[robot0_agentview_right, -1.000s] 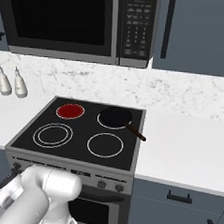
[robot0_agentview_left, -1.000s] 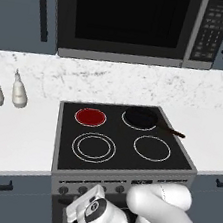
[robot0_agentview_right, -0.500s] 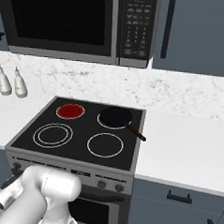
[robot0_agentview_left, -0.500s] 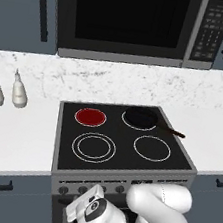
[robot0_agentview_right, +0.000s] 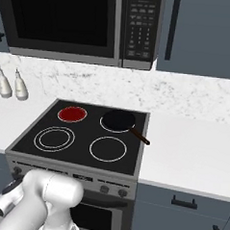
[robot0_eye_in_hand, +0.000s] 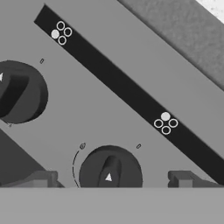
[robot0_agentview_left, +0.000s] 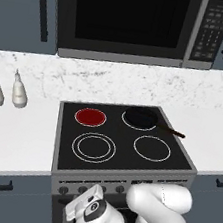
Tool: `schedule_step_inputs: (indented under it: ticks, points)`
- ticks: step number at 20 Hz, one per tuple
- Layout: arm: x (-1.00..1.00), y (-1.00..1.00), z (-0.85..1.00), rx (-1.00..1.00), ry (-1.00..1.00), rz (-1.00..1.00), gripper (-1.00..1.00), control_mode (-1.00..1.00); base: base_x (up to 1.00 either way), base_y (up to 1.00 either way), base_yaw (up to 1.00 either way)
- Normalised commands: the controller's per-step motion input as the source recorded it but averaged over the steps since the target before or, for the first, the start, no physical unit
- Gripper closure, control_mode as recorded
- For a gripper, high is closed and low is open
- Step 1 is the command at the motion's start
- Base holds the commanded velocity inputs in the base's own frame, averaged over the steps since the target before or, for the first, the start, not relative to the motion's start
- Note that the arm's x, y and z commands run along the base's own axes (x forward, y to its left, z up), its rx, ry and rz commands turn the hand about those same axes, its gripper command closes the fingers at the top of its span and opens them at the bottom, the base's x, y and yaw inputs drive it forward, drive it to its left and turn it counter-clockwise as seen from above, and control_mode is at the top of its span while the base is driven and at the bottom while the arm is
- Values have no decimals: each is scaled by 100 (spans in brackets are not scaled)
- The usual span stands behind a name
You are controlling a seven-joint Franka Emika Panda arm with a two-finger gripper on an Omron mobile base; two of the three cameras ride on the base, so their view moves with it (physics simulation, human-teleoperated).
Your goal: Turn off the rear left burner of the stove.
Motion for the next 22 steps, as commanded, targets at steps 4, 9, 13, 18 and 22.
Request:
schedule_step_inputs:
  ticks: [4,9,13,18,22]
  points:
    - [13,2,0,0,0,0,100,-100,0,0,0]
    - [8,0,3,7,0,0,100,-100,0,0,0]
    - [7,-3,15,19,1,0,100,-100,0,0,0]
    - [2,-20,23,39,4,-1,100,-100,0,0,0]
    - [0,-41,29,61,2,-6,100,-100,0,0,0]
